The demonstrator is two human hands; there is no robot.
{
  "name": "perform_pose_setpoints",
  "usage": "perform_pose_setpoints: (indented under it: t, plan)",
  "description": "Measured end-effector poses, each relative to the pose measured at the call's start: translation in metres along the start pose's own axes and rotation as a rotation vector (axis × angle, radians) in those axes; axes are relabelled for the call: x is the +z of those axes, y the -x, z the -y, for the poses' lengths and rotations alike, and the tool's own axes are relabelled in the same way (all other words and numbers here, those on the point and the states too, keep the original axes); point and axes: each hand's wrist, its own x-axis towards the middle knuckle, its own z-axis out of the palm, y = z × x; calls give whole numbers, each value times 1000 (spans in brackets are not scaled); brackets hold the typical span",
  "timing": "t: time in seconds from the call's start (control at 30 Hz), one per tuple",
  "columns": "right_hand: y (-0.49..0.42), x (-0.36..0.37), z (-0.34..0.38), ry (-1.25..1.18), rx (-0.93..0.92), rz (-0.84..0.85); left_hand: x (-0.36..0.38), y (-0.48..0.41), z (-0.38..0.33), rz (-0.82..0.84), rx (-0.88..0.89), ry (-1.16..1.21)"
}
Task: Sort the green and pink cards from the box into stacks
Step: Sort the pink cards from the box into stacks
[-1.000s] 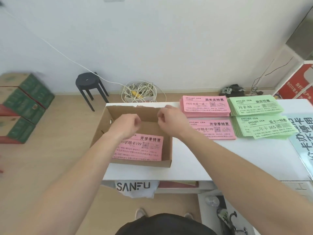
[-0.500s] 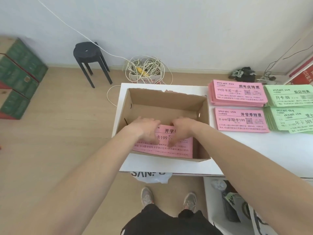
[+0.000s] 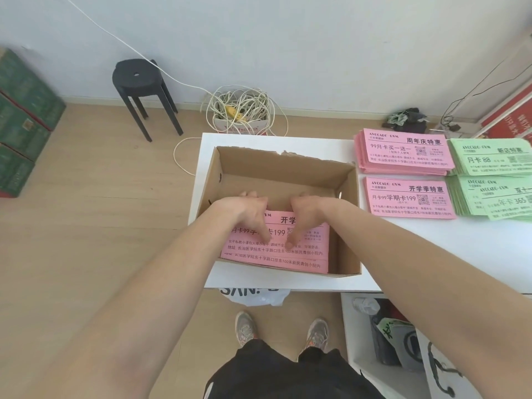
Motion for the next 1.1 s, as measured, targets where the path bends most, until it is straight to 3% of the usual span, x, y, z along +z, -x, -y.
perform_pose_setpoints:
  t: [0.43, 0.8, 1.1]
  plan:
    - [-5, 7, -4, -84, -47, 127, -2, 4, -7, 27, -9, -20]
    - [10, 8, -6, -142, -91, 29, -15, 23, -8, -50, 24, -94]
    - [23, 4, -5, -199, -185, 6, -31, 39, 1, 52, 29, -29]
